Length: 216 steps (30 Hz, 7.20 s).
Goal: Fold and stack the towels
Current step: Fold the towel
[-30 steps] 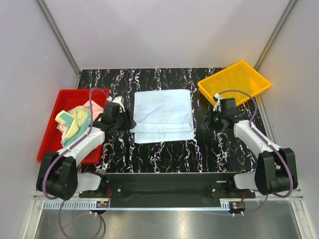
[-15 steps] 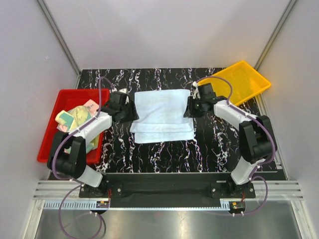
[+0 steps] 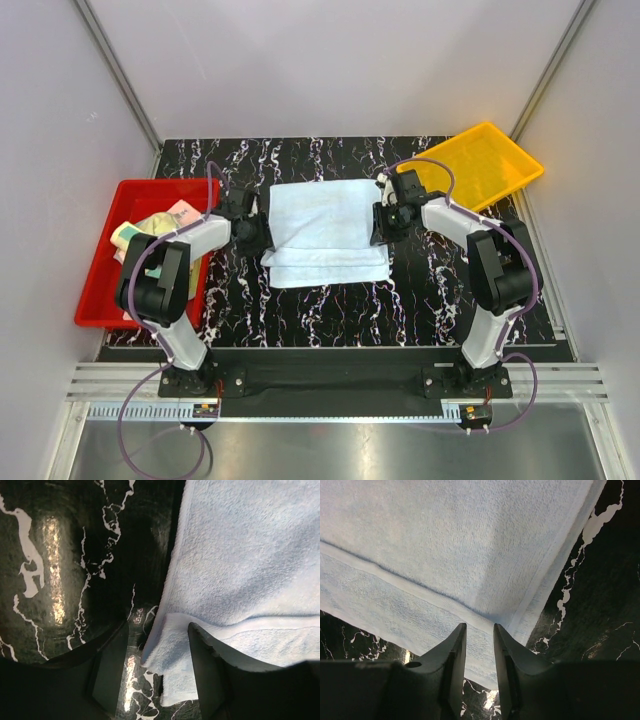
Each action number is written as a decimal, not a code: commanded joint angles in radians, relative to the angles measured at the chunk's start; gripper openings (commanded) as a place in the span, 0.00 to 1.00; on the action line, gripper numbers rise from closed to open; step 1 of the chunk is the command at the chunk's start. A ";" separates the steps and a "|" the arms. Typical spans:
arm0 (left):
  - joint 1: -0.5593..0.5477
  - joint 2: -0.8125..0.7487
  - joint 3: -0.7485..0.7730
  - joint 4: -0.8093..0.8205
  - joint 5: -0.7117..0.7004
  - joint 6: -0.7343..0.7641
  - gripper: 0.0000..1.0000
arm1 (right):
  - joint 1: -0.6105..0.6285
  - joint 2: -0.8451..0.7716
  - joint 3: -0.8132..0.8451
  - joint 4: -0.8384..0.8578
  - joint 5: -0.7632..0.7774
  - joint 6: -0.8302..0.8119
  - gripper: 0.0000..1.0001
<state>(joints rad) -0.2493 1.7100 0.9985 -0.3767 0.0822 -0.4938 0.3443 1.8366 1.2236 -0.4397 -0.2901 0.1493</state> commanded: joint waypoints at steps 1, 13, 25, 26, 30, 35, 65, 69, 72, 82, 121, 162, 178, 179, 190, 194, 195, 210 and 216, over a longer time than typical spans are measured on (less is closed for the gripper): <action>-0.001 0.020 0.054 0.007 0.013 0.015 0.55 | 0.005 -0.022 -0.012 -0.004 0.012 -0.033 0.36; 0.008 -0.012 0.072 0.004 0.013 0.057 0.57 | 0.007 -0.045 0.031 -0.062 0.065 -0.079 0.38; 0.038 0.060 0.106 0.019 0.163 0.133 0.51 | 0.007 -0.045 0.059 -0.083 0.140 -0.114 0.41; 0.036 0.063 0.106 0.019 0.169 0.133 0.48 | 0.005 -0.045 0.060 -0.088 0.141 -0.113 0.41; 0.036 0.066 0.089 0.007 0.174 0.129 0.46 | 0.005 -0.025 0.051 -0.099 0.126 -0.106 0.41; 0.036 0.065 0.065 0.007 0.154 0.115 0.39 | 0.005 -0.023 0.017 -0.074 0.118 -0.096 0.41; 0.036 0.051 0.074 0.007 0.197 0.080 0.00 | 0.005 0.020 -0.006 -0.030 0.045 -0.062 0.33; 0.036 0.048 0.075 0.007 0.199 0.074 0.00 | 0.005 0.009 -0.001 -0.034 0.055 -0.077 0.09; 0.036 0.040 0.098 -0.004 0.195 0.073 0.00 | 0.004 -0.010 0.023 -0.050 0.084 -0.093 0.04; 0.036 0.085 0.451 -0.122 0.140 0.109 0.00 | -0.025 0.042 0.382 -0.093 0.233 -0.238 0.00; -0.142 -0.424 -0.345 0.214 -0.127 -0.069 0.35 | -0.018 -0.255 -0.245 -0.002 0.028 0.033 0.22; -0.120 -0.138 -0.123 0.051 -0.104 -0.146 0.34 | -0.014 -0.180 -0.262 0.102 0.017 0.245 0.14; -0.094 -0.105 -0.101 0.079 -0.062 -0.132 0.27 | -0.013 -0.174 -0.260 0.110 0.009 0.228 0.12; -0.093 -0.098 -0.100 0.081 -0.064 -0.134 0.27 | -0.013 -0.175 -0.260 0.110 0.009 0.226 0.13; -0.094 -0.076 -0.058 0.030 -0.076 -0.138 0.02 | -0.013 -0.180 -0.239 0.081 0.038 0.196 0.08; -0.094 -0.085 -0.014 -0.017 -0.079 -0.131 0.00 | -0.011 -0.186 -0.194 0.053 0.063 0.173 0.00; -0.094 -0.089 0.001 -0.028 -0.081 -0.129 0.00 | -0.011 -0.186 -0.188 0.039 0.060 0.168 0.00; -0.094 -0.056 0.045 -0.105 -0.073 -0.104 0.02 | -0.011 -0.180 -0.153 0.016 0.060 0.151 0.00; -0.094 -0.058 0.032 -0.067 -0.058 -0.109 0.00 | -0.011 -0.181 -0.150 0.015 0.055 0.150 0.00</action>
<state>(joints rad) -0.3473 1.6592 1.0061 -0.4789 0.0059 -0.6067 0.3214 1.6932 1.0286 -0.4175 -0.2462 0.3164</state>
